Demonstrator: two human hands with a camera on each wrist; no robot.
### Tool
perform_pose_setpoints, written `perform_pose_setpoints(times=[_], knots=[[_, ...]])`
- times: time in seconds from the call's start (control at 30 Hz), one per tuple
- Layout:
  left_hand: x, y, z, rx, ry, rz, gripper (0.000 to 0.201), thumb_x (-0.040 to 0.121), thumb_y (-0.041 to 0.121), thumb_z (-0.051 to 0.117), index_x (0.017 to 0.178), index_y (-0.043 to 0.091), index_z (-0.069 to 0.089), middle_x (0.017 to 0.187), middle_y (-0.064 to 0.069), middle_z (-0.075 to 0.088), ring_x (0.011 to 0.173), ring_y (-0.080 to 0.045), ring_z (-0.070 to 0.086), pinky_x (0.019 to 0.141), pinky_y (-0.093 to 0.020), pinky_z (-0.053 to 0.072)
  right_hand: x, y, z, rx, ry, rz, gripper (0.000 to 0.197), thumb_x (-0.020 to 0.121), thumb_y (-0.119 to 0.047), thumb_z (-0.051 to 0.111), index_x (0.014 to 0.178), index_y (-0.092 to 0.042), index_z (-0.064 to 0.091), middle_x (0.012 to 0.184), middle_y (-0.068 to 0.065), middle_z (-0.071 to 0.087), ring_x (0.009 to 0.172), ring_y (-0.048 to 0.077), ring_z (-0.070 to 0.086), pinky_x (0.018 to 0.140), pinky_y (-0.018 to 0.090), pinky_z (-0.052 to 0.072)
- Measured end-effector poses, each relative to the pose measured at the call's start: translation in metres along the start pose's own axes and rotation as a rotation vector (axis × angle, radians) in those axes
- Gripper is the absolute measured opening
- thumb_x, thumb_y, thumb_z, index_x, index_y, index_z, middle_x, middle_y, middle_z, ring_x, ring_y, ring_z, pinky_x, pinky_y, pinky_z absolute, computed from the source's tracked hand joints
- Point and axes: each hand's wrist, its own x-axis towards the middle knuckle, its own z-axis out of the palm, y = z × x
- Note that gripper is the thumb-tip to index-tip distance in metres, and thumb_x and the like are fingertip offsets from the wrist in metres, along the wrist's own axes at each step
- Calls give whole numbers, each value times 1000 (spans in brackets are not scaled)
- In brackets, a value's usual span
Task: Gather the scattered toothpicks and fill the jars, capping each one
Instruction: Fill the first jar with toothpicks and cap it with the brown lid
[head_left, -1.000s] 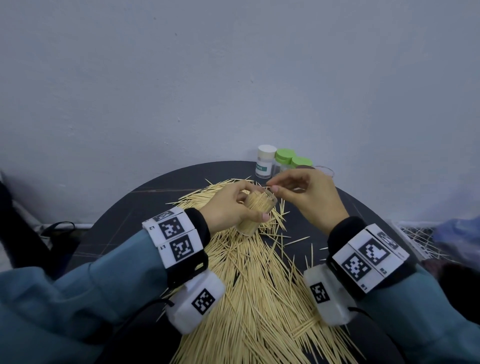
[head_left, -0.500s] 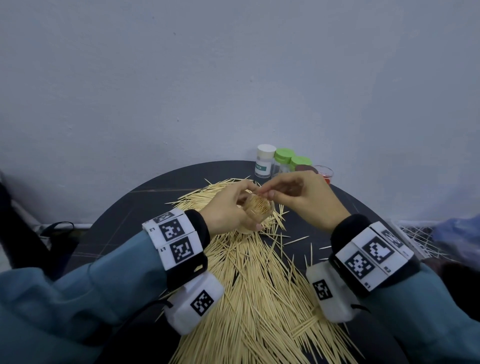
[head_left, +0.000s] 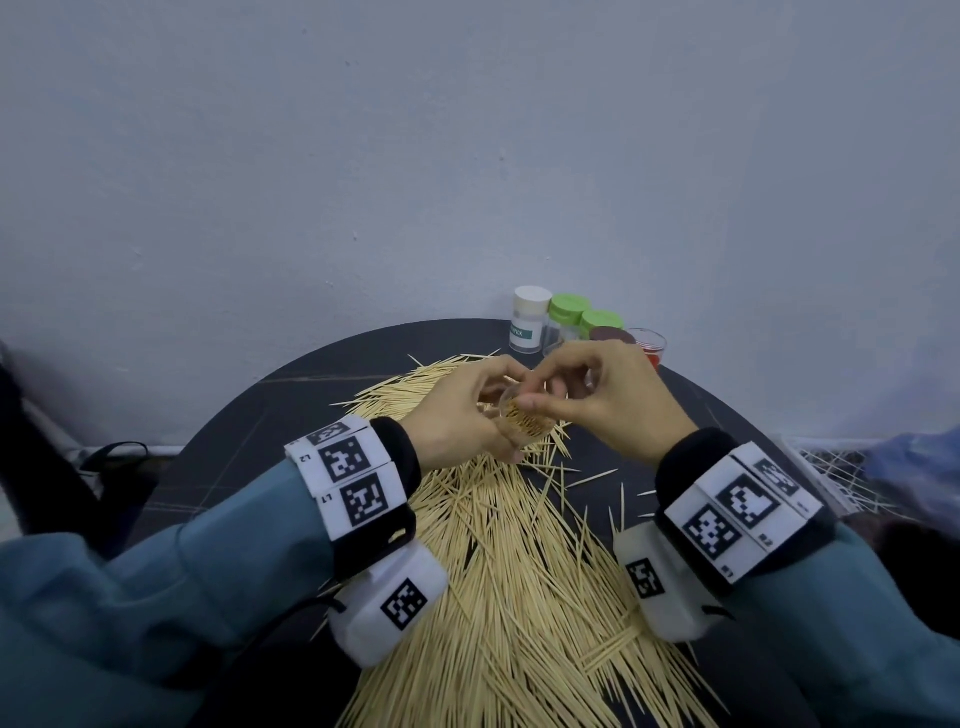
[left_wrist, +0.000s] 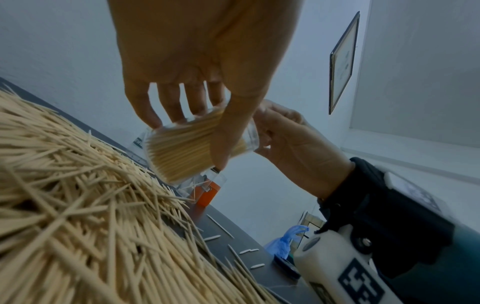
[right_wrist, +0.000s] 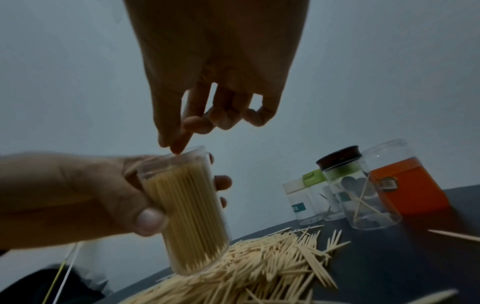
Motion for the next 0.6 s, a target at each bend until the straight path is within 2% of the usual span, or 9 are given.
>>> perform_pose_setpoints(times=[0.07, 0.13, 0.2, 0.27, 0.37, 0.43, 0.5, 0.53, 0.6], knots=[[-1, 1, -1, -16, 14, -13, 58, 61, -11, 78, 106, 21, 58, 113, 2, 65, 104, -10, 60, 85, -24, 48, 1, 2, -4, 36, 43, 36, 5, 76, -28, 73, 72, -26, 70, 55, -11, 48, 53, 3, 39, 51, 12, 30], [-1, 2, -3, -29, 45, -30, 58, 61, -7, 80, 107, 21, 58, 114, 2, 64, 103, -12, 60, 85, -25, 49, 3, 9, -7, 9, 48, 97, 4, 80, -24, 71, 81, -20, 71, 59, -10, 51, 52, 0, 42, 53, 10, 35], [1, 3, -6, -37, 92, -46, 59, 62, -3, 81, 110, 21, 58, 114, 0, 64, 107, -15, 59, 82, -26, 48, 5, 19, -9, -58, -58, 226, 10, 82, -18, 68, 92, -17, 67, 68, -8, 58, 58, -5, 50, 61, 8, 38], [2, 3, -10, -49, 146, -58, 59, 62, 0, 81, 112, 20, 58, 115, -1, 63, 108, -17, 58, 76, -23, 47, 10, 32, -7, -135, -232, 416, 23, 83, -20, 68, 105, -13, 62, 88, -2, 64, 79, 4, 58, 75, 19, 45], [5, 4, -20, -72, 215, -60, 57, 63, 3, 82, 112, 20, 57, 114, 1, 62, 107, -15, 57, 81, -28, 46, 20, 43, 3, -304, -420, 628, 44, 83, -33, 67, 117, -7, 56, 113, 7, 61, 104, 19, 57, 92, 31, 48], [7, 5, -28, -91, 253, -62, 56, 63, 3, 81, 110, 21, 56, 110, 3, 60, 105, -14, 56, 77, -24, 45, 31, 43, 10, -432, -504, 673, 45, 83, -43, 63, 109, -6, 56, 105, 6, 59, 97, 18, 57, 86, 30, 49], [9, 5, -36, -105, 283, -66, 56, 63, 2, 82, 109, 21, 56, 110, 1, 60, 104, -15, 56, 80, -26, 46, 44, 37, 18, -512, -527, 689, 42, 85, -49, 59, 90, -7, 55, 88, 2, 53, 86, 17, 55, 73, 26, 46], [10, 5, -39, -112, 297, -68, 56, 63, 2, 82, 109, 21, 56, 110, 0, 61, 104, -16, 57, 81, -27, 46, 51, 34, 22, -533, -524, 701, 45, 85, -51, 57, 87, -6, 54, 84, 1, 51, 86, 19, 55, 73, 27, 46], [12, 4, -45, -129, 316, -77, 56, 63, 0, 81, 109, 21, 56, 109, 0, 62, 102, -16, 58, 75, -23, 47, 65, 31, 31, -531, -529, 734, 54, 83, -55, 57, 101, -3, 57, 88, 4, 54, 88, 21, 54, 82, 32, 49]])
